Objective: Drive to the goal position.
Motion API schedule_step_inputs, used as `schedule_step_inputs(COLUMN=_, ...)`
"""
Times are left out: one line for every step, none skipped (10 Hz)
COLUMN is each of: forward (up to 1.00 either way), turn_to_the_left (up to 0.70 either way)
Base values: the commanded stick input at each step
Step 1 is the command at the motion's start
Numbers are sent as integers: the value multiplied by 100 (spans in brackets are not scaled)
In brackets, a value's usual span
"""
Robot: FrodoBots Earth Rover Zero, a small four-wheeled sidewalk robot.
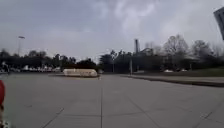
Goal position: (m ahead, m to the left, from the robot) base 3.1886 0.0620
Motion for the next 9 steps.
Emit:
schedule_step_inputs(forward=85, turn_to_the_left=0)
schedule_step_inputs(forward=85, turn_to_the_left=0)
schedule_step_inputs(forward=85, turn_to_the_left=0)
schedule_step_inputs(forward=85, turn_to_the_left=0)
schedule_step_inputs(forward=85, turn_to_the_left=0)
schedule_step_inputs(forward=85, turn_to_the_left=0)
schedule_step_inputs(forward=85, turn_to_the_left=0)
schedule_step_inputs(forward=85, turn_to_the_left=0)
schedule_step_inputs(forward=85, turn_to_the_left=0)
